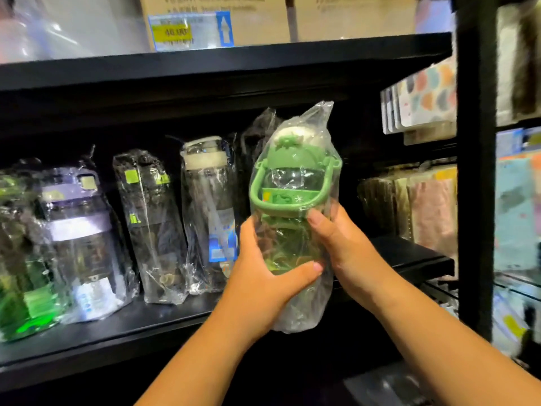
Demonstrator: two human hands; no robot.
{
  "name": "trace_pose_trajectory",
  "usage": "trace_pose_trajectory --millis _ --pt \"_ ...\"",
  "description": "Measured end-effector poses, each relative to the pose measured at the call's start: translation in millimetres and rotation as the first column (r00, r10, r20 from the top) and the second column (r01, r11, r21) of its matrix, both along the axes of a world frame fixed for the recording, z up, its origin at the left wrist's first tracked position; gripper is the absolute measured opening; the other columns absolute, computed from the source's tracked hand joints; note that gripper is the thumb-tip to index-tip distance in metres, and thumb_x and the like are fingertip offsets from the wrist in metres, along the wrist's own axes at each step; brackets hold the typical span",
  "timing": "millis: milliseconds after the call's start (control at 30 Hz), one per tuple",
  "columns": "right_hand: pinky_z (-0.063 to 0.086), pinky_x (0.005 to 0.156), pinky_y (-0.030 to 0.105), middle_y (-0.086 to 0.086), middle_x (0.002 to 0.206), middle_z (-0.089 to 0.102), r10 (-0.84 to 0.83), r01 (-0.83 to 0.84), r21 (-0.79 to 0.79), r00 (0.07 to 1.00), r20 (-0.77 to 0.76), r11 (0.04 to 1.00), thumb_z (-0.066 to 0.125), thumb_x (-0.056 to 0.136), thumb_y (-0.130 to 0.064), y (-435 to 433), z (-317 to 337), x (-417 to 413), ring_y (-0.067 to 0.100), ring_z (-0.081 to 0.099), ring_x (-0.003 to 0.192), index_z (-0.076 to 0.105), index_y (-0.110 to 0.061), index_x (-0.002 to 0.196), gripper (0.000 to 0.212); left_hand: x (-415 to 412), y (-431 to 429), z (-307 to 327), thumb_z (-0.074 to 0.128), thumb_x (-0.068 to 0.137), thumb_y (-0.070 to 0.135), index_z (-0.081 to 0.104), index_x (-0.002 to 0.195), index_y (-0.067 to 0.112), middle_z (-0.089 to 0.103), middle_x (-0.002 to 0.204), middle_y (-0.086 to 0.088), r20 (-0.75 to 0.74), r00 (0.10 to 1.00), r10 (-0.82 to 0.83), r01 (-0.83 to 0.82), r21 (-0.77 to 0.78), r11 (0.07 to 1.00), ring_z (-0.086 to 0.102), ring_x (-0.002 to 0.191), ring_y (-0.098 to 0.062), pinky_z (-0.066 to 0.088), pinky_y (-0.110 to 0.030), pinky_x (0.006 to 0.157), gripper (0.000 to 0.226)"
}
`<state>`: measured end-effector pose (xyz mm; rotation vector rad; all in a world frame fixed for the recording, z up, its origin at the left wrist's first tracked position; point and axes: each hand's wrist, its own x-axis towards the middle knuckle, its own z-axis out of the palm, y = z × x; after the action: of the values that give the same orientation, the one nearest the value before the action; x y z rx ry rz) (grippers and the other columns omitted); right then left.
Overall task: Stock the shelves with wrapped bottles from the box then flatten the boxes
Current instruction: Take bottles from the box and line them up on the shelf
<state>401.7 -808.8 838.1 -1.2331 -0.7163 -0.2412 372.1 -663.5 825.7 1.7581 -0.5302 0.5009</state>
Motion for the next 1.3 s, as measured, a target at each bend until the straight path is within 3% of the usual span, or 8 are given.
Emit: trace_pose_trajectory --millis 133,233,333,467,567,667,967,1300 --pt "0.056 0.085 0.027 0.0 0.123 0.069 -0.035 0.035 0.075 0.999 -0.003 0.997 0.089 0.052 -0.058 -19.5 7.0 -0.8 0.019 0.066 0.114 0.048 -0.02 0.131 0.096 5.4 -16.7 7.6 0.09 0.06 0.05 0.032 0.118 0.056 0.059 0.119 0.035 -0.028 0.999 -0.047 0.05 0.14 0.989 0.059 0.111 0.011 0.049 -0.018 0.094 0.082" --pt "0.055 0.082 0.023 0.0 0.121 0.07 -0.143 0.138 0.103 0.989 0.039 0.985 0.085 0.056 -0.055 -30.8 10.8 1.1 0.016 0.067 0.112 0.049 -0.017 0.129 0.09 12.6 -27.8 14.3 0.07 0.05 0.079 0.032 0.12 0.053 0.04 0.13 0.019 0.041 0.997 0.062 -0.073 0.333 0.94 0.045 0.13 -0.005 0.042 -0.036 0.111 0.084" --pt "0.054 0.079 0.018 -0.003 0.117 0.069 -0.268 0.259 0.109 0.96 0.084 0.96 0.078 0.068 -0.041 -42.7 13.5 13.0 0.006 0.068 0.107 0.049 -0.022 0.127 0.068 18.6 -30.8 20.6 0.056 0.049 0.088 0.028 0.125 0.058 0.032 0.127 0.019 0.115 0.986 0.124 -0.162 0.433 0.887 0.035 0.131 -0.008 0.035 -0.033 0.113 0.086" --pt "0.053 0.093 0.029 -0.006 0.124 0.061 -0.521 0.514 0.096 0.849 0.087 0.853 0.085 0.066 -0.047 -58.2 15.8 46.5 0.003 0.064 0.109 0.044 -0.029 0.13 0.078 29.7 -10.5 6.6 0.049 0.067 0.08 0.038 0.137 0.047 0.045 0.124 0.02 0.254 0.947 0.197 -0.288 0.402 0.869 0.048 0.12 -0.005 0.043 -0.031 0.101 0.077" --pt "0.048 0.103 0.038 0.0 0.135 0.051 -0.656 0.657 0.003 0.751 0.073 0.754 0.086 0.06 -0.059 -62.0 7.4 72.0 0.014 0.057 0.119 0.034 -0.024 0.14 0.101 44.6 8.1 -17.3 0.05 0.085 0.062 0.052 0.123 0.033 0.056 0.111 0.011 0.51 0.832 0.217 -0.495 0.506 0.706 0.06 0.101 -0.014 0.052 -0.036 0.084 0.048" --pt "0.041 0.099 0.028 -0.001 0.133 0.042 -0.732 0.735 -0.062 0.678 0.073 0.675 0.085 0.067 -0.046 -57.7 -2.8 89.2 0.016 0.049 0.121 0.031 -0.02 0.143 0.096 57.6 16.4 -39.0 0.051 0.089 0.052 0.063 0.111 0.025 0.06 0.103 0.007 0.606 0.775 0.18 -0.581 0.571 0.579 0.063 0.089 -0.02 0.054 -0.036 0.075 0.037" --pt "0.044 0.099 0.035 0.006 0.144 0.032 -0.791 0.809 -0.187 0.585 0.179 0.557 0.081 0.071 -0.053 -34.2 -10.6 123.0 0.026 0.043 0.126 0.023 -0.024 0.148 0.101 65.0 13.7 -49.6 0.045 0.09 0.054 0.065 0.11 0.027 0.059 0.104 0.009 0.579 0.791 0.195 -0.595 0.657 0.463 0.062 0.086 -0.016 0.056 -0.036 0.069 0.04" --pt "0.036 0.097 0.033 0.01 0.15 0.025 -0.828 0.838 -0.277 0.527 0.191 0.47 0.076 0.075 -0.057 -29.2 -11.2 130.6 0.031 0.034 0.135 0.015 -0.017 0.152 0.106 67.9 13.0 -51.3 0.04 0.092 0.054 0.063 0.115 0.026 0.058 0.106 0.009 0.566 0.802 0.191 -0.588 0.692 0.42 0.061 0.087 -0.014 0.055 -0.034 0.071 0.043"
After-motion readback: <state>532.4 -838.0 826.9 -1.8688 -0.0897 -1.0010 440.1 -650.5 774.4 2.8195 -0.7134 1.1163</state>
